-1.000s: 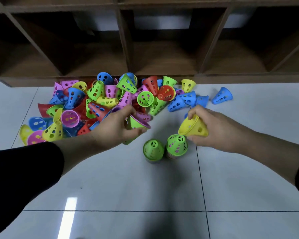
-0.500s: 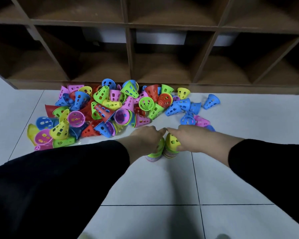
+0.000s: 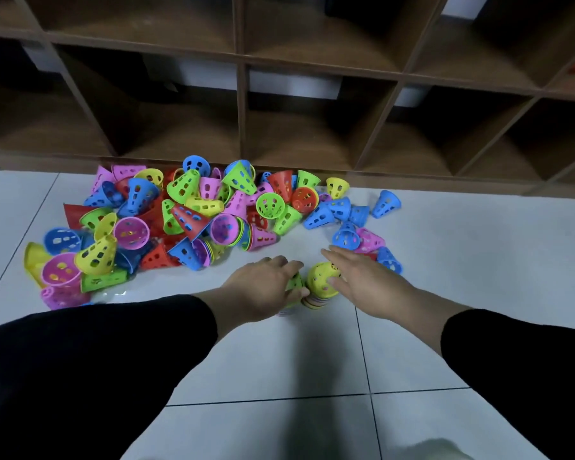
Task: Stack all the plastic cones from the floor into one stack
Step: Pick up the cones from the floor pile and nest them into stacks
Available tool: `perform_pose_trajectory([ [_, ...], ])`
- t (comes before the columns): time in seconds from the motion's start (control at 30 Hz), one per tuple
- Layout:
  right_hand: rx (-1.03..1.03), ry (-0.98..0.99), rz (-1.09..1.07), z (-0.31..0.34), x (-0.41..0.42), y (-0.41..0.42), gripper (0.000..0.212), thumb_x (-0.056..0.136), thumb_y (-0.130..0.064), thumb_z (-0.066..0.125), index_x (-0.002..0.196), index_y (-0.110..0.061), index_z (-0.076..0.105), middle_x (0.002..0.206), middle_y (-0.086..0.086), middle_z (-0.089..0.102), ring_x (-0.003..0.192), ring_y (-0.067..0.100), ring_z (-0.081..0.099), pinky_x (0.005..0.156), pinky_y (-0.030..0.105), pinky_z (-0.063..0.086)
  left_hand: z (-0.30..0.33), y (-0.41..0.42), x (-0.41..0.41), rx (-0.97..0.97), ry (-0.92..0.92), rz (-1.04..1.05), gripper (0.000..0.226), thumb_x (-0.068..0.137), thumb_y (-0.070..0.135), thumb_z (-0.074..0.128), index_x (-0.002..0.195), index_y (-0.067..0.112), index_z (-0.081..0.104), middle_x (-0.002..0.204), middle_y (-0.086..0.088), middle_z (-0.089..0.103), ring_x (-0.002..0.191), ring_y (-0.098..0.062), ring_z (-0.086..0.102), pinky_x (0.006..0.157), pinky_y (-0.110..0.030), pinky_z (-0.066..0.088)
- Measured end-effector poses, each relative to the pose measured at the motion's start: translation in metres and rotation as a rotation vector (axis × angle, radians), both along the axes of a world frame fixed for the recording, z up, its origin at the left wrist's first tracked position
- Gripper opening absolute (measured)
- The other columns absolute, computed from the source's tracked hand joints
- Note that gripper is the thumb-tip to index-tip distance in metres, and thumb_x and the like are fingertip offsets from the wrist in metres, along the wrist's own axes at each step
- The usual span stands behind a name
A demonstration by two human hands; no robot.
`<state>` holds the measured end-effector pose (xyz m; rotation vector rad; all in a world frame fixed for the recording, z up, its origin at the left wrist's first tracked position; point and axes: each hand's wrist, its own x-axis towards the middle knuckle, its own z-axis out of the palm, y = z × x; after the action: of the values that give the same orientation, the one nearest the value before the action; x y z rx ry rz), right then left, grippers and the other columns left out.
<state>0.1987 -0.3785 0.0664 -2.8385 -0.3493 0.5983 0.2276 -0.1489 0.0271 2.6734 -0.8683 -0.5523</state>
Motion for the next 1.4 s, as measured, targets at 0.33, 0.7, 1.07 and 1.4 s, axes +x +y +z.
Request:
perform_pose_trajectory([
  [0.33, -0.181, 0.128, -0.296, 0.018, 0.050, -0.119, 0.054, 0.097, -0.046, 0.058, 0.143, -0.020, 0.048, 0.139, 0.008, 0.054, 0.121, 0.025, 0.054, 0.094, 0.031, 0.041, 0.032, -0.047, 0.057, -0.053, -0.010, 0.145, 0.056, 0.101, 0.055, 0.037, 0.147, 0.024, 0.039, 0.143, -0.010, 0.050, 0.124, -0.031, 0.053, 0.096, -0.045, 0.049],
  [0.7, 0.020, 0.224, -0.603, -0.071, 0.073, -0.169, 0.060, 0.097, -0.048, 0.056, 0.144, -0.013, 0.044, 0.124, 0.010, 0.062, 0.109, 0.026, 0.058, 0.085, 0.030, 0.043, 0.013, -0.171, 0.083, -0.009, 0.130, 0.177, 0.033, 0.101, 0.037, 0.043, 0.118, 0.013, 0.058, 0.130, -0.011, 0.060, 0.106, -0.029, 0.057, 0.079, -0.034, 0.044],
  [1.07, 0.538, 0.403, -1.114, -0.141, 0.085, -0.173, 0.049, 0.093, -0.049, 0.064, 0.113, -0.004, 0.061, 0.107, 0.015, 0.067, 0.094, 0.029, 0.069, 0.082, 0.044, 0.061, -0.042, -0.231, 0.117, 0.033, 0.902, 0.769, 0.042, 0.106, 0.032, 0.037, 0.128, -0.003, 0.046, 0.111, -0.020, 0.064, 0.091, -0.030, 0.061, 0.078, -0.037, 0.051],
  [1.4, 0.934, 0.550, -1.290, -0.144, 0.081, -0.162, 0.042, 0.089, -0.033, 0.073, 0.118, -0.006, 0.061, 0.114, 0.011, 0.070, 0.103, 0.023, 0.068, 0.078, 0.035, 0.060, -0.064, -0.270, 0.104, -0.207, 0.946, 0.993, 0.028, 0.107, 0.020, 0.036, 0.115, 0.000, 0.054, 0.084, -0.017, 0.069, 0.063, -0.022, 0.061, 0.065, -0.033, 0.056],
])
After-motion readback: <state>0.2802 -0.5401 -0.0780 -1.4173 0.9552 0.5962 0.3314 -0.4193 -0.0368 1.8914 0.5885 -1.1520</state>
